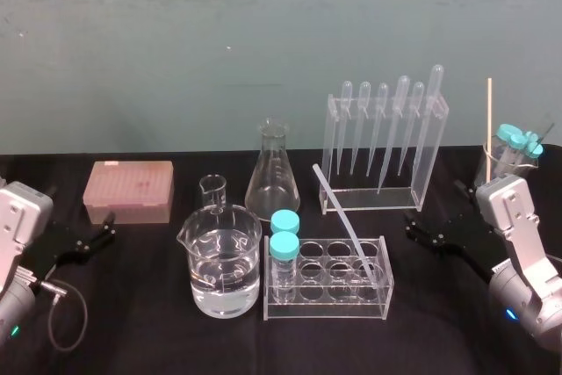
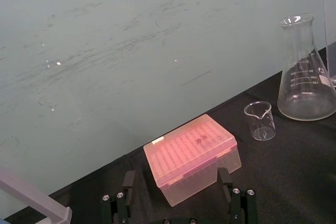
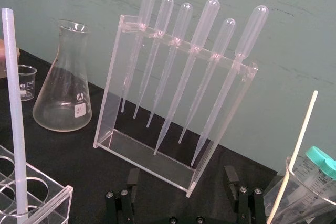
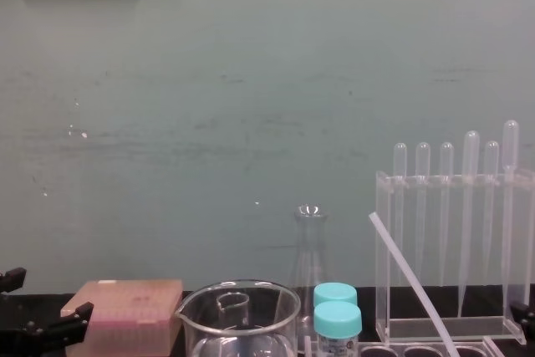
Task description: Pick up the stirring rod with one hand, then place it down.
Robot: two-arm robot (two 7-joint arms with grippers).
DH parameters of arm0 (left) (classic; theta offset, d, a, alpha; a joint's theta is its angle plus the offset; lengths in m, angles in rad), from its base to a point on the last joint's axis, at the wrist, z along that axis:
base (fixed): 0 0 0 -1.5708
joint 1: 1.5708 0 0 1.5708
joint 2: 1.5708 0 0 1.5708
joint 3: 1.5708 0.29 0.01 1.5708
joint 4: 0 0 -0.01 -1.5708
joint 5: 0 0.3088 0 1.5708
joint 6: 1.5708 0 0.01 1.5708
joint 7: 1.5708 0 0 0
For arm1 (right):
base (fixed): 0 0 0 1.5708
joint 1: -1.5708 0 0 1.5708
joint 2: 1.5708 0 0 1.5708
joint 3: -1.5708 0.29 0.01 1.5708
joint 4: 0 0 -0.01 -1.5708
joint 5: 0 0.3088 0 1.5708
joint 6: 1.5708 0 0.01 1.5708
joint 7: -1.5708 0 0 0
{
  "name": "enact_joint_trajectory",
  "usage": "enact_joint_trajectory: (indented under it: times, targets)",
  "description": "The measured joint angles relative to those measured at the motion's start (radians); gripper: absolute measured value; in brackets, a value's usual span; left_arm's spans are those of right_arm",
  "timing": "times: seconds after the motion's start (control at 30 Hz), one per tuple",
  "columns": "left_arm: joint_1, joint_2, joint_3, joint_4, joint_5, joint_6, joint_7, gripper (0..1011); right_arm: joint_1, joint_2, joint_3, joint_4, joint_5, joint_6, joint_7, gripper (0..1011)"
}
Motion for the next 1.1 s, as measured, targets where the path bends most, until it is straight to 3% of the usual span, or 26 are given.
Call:
enact_joint_trajectory:
  times: [1.1]
  targets:
    - [0.000,0.000,0.000,0.000,0.000,0.000,0.000,1000,0.000,0.000,0.000,0.000,0.000,0.000,0.000,1003]
